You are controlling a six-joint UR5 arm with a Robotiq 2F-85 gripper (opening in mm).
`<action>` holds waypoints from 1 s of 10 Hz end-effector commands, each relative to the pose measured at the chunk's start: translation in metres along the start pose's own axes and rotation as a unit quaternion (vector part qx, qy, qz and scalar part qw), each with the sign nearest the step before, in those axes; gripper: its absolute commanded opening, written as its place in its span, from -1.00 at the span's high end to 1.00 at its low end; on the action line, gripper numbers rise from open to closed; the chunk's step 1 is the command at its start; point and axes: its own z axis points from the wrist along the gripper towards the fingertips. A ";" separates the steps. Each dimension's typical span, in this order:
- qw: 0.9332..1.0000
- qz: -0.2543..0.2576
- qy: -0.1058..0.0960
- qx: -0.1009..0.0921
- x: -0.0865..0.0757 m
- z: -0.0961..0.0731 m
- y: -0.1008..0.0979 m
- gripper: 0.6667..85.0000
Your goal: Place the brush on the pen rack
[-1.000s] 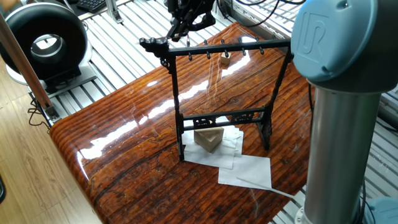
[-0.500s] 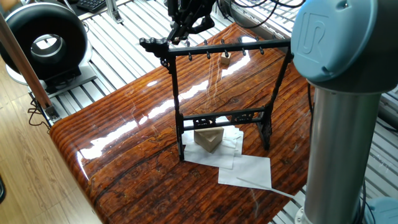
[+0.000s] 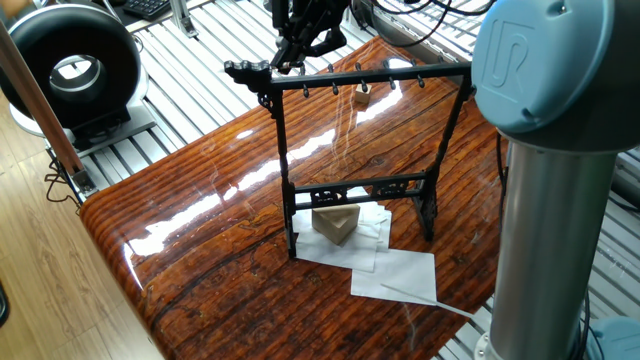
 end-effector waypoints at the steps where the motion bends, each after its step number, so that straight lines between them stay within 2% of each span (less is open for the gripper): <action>1: 1.000 0.003 0.003 -0.005 0.004 -0.002 0.005 0.99; 6: 1.000 0.011 0.007 -0.002 0.015 -0.005 0.007 0.99; 10: 1.000 0.015 0.006 -0.007 0.013 -0.004 0.012 0.99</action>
